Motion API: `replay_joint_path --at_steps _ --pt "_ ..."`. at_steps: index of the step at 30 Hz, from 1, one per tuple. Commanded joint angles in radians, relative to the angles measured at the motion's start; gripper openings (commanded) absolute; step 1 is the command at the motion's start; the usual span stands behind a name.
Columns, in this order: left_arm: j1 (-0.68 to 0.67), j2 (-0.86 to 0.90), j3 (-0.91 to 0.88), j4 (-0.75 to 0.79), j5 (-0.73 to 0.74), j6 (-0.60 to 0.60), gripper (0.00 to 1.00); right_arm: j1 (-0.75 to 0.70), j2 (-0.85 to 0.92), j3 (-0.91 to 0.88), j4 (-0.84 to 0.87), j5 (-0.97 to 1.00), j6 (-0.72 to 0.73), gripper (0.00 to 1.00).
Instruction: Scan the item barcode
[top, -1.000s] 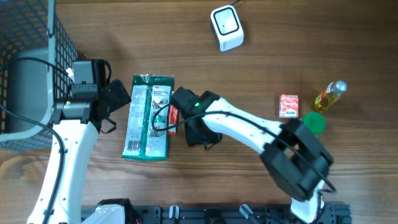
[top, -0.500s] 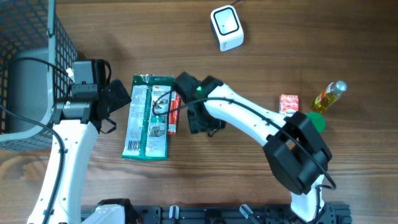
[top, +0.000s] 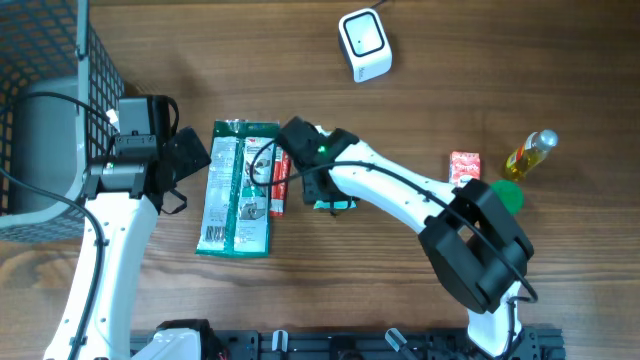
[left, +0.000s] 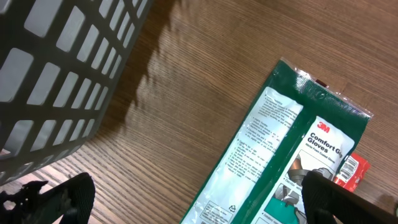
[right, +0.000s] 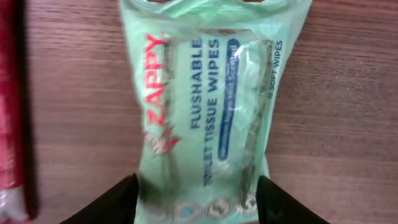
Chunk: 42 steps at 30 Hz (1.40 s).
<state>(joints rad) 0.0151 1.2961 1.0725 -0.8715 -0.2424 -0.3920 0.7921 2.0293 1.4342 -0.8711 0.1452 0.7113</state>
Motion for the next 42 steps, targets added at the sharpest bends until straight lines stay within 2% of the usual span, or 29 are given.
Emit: replay_joint_path --at_steps 1,4,6,7,10,11,12,15,18,22,26,28,30,32,35,39,42 --pt "0.004 0.002 0.009 0.002 -0.013 -0.013 1.00 0.007 0.003 -0.042 0.053 0.050 -0.052 0.59" --pt "0.004 0.002 0.009 0.002 -0.013 -0.013 1.00 0.007 0.010 -0.055 0.084 0.050 -0.056 0.59" --pt "0.004 0.002 0.009 0.002 -0.013 -0.013 1.00 0.007 0.011 -0.075 0.105 0.041 -0.056 0.55" --pt "0.004 0.002 0.009 0.002 -0.013 -0.013 1.00 0.007 0.011 -0.083 0.105 0.034 -0.057 0.51" --pt "0.004 0.002 0.009 0.002 -0.013 -0.013 1.00 0.002 0.006 -0.084 0.102 0.016 -0.060 0.29" --pt "0.004 0.002 0.010 0.002 -0.013 -0.013 1.00 -0.006 0.000 -0.078 0.100 -0.002 -0.071 0.18" --pt "0.004 0.002 0.009 0.002 -0.013 -0.013 1.00 -0.024 -0.017 -0.069 0.100 -0.047 -0.106 0.13" --pt "0.004 0.002 0.009 0.002 -0.013 -0.013 1.00 -0.101 -0.102 -0.058 0.099 -0.229 -0.161 0.12" --pt "0.004 0.002 0.009 0.002 -0.013 -0.013 1.00 -0.200 -0.182 -0.058 0.110 -0.503 -0.227 0.12" --pt "0.004 0.002 0.009 0.002 -0.013 -0.013 1.00 -0.286 -0.185 -0.077 0.180 -0.866 -0.338 0.14" --pt "0.004 0.002 0.009 0.002 -0.013 -0.013 1.00 -0.288 -0.167 -0.229 0.455 -0.987 -0.258 0.13" --pt "0.004 0.002 0.009 0.002 -0.013 -0.013 1.00 -0.286 -0.156 -0.339 0.678 -1.057 -0.169 0.13" --pt "0.004 0.002 0.009 0.002 -0.013 -0.013 1.00 -0.287 -0.144 -0.434 0.862 -1.076 -0.089 0.13" --pt "0.004 0.002 0.009 0.002 -0.013 -0.013 1.00 -0.287 -0.134 -0.493 0.955 -1.044 -0.035 0.13" --pt "0.004 0.002 0.009 0.002 -0.013 -0.013 1.00 -0.288 -0.123 -0.541 0.975 -0.917 -0.023 0.14" --pt "0.004 0.002 0.009 0.002 -0.013 -0.013 1.00 -0.288 -0.099 -0.552 0.975 -0.883 -0.023 0.14" --pt "0.004 0.002 0.009 0.002 -0.013 -0.013 1.00 -0.288 -0.093 -0.552 0.971 -0.857 -0.027 0.27"
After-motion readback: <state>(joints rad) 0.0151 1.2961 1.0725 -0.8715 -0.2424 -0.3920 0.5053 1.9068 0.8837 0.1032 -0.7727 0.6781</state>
